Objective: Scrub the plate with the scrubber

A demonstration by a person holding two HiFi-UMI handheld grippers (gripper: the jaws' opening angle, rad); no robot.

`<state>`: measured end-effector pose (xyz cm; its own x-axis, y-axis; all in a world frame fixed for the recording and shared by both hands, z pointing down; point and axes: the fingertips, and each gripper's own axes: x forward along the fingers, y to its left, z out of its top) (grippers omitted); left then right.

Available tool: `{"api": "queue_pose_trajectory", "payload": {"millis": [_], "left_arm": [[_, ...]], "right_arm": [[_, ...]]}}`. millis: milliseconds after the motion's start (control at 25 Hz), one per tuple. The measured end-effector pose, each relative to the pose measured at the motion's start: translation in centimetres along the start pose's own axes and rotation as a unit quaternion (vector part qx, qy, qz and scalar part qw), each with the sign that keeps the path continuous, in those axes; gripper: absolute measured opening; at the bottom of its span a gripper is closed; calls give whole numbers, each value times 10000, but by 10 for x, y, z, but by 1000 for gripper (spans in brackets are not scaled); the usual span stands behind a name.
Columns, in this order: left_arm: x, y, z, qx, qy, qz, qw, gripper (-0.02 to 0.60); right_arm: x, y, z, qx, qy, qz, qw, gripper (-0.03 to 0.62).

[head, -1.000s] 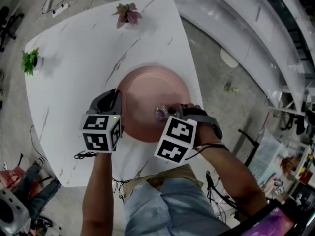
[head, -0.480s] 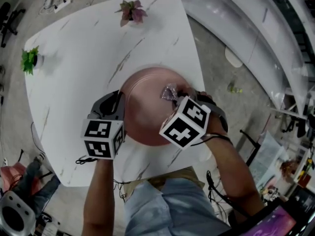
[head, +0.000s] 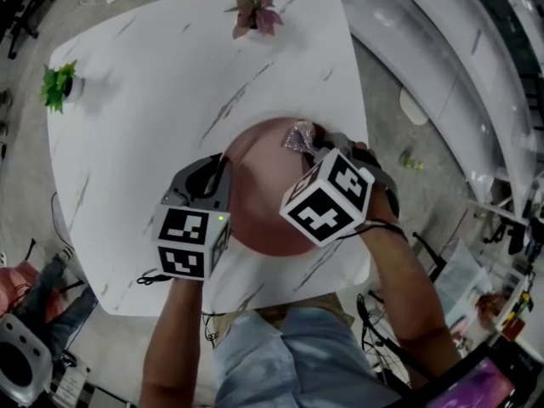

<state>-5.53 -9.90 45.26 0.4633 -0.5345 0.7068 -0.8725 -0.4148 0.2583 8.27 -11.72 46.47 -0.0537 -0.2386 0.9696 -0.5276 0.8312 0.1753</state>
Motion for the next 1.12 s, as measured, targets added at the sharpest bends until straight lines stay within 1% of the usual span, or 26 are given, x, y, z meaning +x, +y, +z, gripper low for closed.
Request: {"api": "queue_pose_trajectory", "payload": {"millis": [160,600,840,1120], "left_arm": [[2,3,2,-37,-146,5,9999,25],[3,4,1,-164,-101,-6,9998,25],[3,4,0,-228,-78,-41,9997,23],[3,4,0,-192,-47,-42,9998,25]], "right_arm": [[2,4,17,-364,-107,-74,9993,84],[4,27,45,-1296,-268,-217,9910,84],[1,47,54,-1596,-432,-187,9861,85],[-4,79,58,-1859,-647,-16,9804,86]]}}
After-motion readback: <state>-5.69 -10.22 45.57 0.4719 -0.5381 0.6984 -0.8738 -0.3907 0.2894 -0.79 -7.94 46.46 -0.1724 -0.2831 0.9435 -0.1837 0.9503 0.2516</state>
